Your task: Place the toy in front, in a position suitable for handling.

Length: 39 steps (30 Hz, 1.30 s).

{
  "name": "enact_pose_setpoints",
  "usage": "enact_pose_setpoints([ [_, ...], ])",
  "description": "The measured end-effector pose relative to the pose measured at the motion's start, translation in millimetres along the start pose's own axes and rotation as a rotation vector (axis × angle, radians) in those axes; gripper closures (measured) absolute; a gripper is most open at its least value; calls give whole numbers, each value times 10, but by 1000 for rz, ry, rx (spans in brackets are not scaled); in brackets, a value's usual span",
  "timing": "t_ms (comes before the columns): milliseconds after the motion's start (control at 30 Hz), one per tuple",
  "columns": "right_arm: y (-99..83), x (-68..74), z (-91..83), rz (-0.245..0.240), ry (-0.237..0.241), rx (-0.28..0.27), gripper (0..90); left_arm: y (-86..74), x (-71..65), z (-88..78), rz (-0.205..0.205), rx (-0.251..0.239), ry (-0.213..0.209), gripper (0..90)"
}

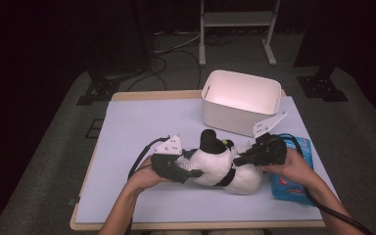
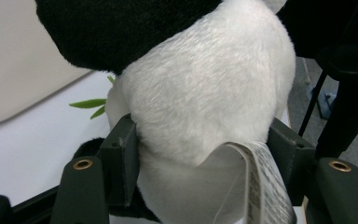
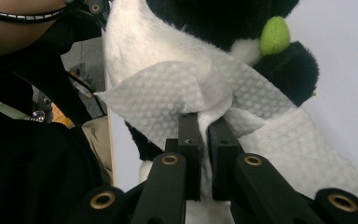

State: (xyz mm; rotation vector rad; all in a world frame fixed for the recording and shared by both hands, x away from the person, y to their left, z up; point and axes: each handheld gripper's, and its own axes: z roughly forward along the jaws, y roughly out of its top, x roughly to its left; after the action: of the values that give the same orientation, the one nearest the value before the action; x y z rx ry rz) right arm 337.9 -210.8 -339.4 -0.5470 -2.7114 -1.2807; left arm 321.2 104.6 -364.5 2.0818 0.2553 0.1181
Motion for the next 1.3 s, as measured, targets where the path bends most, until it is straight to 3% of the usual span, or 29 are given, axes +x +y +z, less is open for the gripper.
enact_pose_setpoints([
  [233, 91, 0, 67, -13, 3, -34, 853, 188, -3, -209, 44, 16, 43, 376],
  [400, 127, -7, 58, -12, 20, -56, 852, 281, -12, -303, 60, 29, 43, 374],
  [533, 173, 6, -6, -20, 15, -64, 851, 329, -35, -289, 76, 60, 42, 371],
  [1000, 554, 160, -223, -92, -15, -108, 850, 490, -88, -165, 107, 87, 36, 362],
  [1200, 652, 228, -195, -121, -5, -93, 849, 523, -96, -120, 112, 92, 32, 358],
  [1300, 652, 244, -168, -137, -29, -58, 850, 527, -101, -96, 117, 101, 30, 354],
])
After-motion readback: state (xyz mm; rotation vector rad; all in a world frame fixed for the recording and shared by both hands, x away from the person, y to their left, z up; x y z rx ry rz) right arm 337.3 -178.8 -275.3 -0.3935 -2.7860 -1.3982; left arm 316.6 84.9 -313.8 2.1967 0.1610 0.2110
